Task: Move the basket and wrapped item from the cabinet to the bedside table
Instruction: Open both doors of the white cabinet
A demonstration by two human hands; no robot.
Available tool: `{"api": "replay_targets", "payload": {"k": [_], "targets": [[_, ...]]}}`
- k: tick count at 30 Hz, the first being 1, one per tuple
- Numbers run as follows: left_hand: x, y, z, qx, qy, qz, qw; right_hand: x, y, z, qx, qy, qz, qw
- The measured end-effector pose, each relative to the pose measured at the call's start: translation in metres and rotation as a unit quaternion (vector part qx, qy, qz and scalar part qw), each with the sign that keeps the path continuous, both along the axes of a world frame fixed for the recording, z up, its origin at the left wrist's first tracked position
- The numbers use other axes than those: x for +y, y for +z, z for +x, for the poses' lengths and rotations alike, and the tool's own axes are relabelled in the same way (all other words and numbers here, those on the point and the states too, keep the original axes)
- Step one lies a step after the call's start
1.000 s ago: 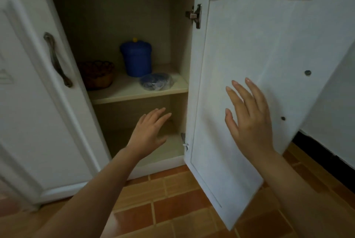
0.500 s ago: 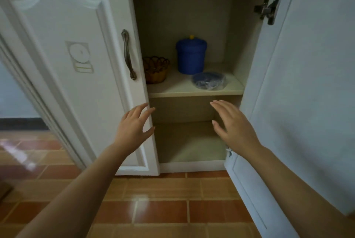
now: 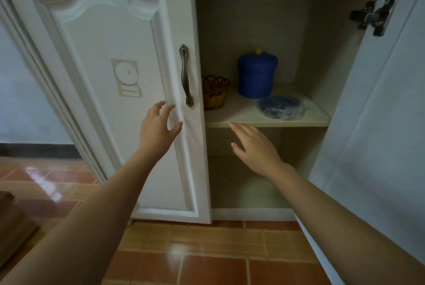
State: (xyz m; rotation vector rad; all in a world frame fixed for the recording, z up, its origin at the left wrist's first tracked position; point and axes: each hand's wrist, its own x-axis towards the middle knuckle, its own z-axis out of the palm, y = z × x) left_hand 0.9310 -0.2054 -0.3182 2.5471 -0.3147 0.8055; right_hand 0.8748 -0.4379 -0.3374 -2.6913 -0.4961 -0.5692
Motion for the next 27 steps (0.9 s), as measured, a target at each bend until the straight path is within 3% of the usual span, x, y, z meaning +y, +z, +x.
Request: {"api": "replay_targets", "payload": {"k": [8,14,27], "targets": [[-0.011,0.039,0.039,-0.137,-0.031,-0.059,0.988,0.03,-0.021,0.053,0.071,-0.025,-0.058,0.995],[-0.014,0.039,0.05,-0.189,-0.061,-0.07,0.978,0.02,-0.035,0.074,0.111,-0.087,-0.111,0.984],[-0.039,0.045,0.056,-0.192,-0.054,-0.131,0.971,0.013,-0.045,0.083,0.099,-0.089,-0.122,0.983]]}}
